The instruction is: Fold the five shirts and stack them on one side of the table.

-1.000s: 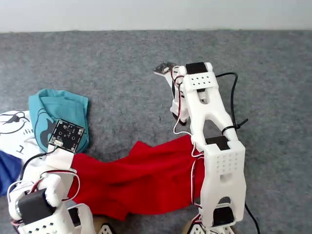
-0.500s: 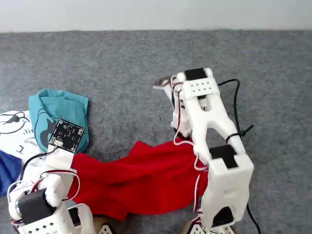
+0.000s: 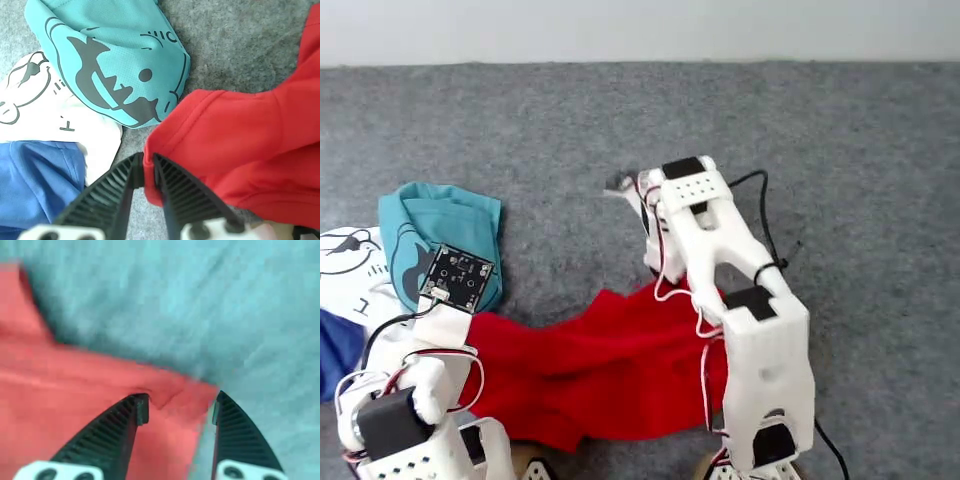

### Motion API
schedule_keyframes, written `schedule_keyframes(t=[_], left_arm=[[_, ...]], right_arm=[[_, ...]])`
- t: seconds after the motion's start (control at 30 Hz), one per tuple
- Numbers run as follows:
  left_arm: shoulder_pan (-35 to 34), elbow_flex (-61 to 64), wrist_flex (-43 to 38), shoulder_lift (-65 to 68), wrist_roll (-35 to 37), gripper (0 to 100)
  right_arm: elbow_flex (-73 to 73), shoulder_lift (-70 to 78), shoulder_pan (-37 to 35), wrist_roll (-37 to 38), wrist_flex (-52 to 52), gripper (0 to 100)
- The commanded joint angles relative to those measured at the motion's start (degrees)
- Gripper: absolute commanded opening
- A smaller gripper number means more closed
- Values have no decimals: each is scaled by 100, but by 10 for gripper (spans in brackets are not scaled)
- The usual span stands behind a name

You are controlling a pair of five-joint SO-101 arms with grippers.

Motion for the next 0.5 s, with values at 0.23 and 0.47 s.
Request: schedule_keyframes(t=[0.23,0.47], left_arm=[[18,-31,-123,-35,44,15],[18,-31,-123,-35,44,15]], right_arm=[[-4220,1270,-40,-62,1420,221],[-3701,866,31,-70,1446,222]])
